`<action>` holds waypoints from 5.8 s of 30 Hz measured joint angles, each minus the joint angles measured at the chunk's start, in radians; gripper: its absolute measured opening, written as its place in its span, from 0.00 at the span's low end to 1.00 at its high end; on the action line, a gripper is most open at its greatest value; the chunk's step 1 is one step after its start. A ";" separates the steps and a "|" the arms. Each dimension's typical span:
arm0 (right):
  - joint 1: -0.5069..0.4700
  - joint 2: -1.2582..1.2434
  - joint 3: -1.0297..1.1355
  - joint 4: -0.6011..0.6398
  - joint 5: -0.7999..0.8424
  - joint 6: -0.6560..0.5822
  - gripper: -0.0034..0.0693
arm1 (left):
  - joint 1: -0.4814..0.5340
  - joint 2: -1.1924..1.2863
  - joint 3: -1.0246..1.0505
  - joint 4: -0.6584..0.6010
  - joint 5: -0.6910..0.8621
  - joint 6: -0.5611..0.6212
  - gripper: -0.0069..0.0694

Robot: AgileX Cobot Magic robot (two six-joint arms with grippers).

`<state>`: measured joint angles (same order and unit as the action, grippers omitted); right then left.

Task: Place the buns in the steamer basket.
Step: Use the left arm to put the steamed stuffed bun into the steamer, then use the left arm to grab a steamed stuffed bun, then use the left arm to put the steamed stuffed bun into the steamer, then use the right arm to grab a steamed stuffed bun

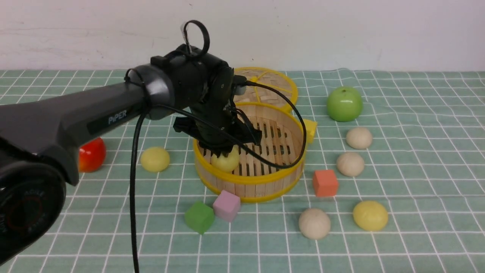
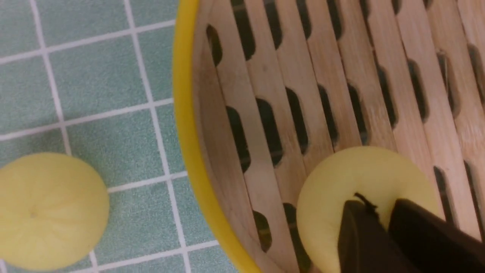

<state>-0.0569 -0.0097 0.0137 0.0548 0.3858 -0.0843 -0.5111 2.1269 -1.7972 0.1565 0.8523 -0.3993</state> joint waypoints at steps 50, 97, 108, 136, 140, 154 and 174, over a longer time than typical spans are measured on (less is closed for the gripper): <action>0.000 0.000 0.000 0.000 0.000 0.000 0.38 | 0.281 0.031 -0.017 -0.055 0.070 0.072 0.54; 0.000 0.000 0.000 0.000 0.000 0.000 0.38 | 0.280 0.040 -0.270 -0.194 0.249 0.207 0.08; 0.000 0.000 0.000 0.000 0.000 0.000 0.38 | 0.165 0.063 -0.313 -0.331 0.110 0.299 0.08; 0.000 0.000 0.000 0.000 0.000 0.000 0.38 | 0.157 -0.076 -0.313 -0.196 0.344 0.221 0.49; 0.000 0.000 0.000 0.000 0.000 0.000 0.38 | 0.157 -0.243 -0.313 -0.157 0.384 0.221 0.38; 0.000 0.000 0.000 0.000 0.000 0.000 0.38 | 0.157 -1.080 0.305 0.000 0.378 0.147 0.11; 0.000 0.000 0.000 0.000 0.000 0.000 0.38 | 0.157 -1.627 1.140 -0.117 -0.071 -0.064 0.11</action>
<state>-0.0569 -0.0097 0.0137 0.0548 0.3858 -0.0843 -0.3541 0.5001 -0.6575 0.0391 0.7816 -0.4632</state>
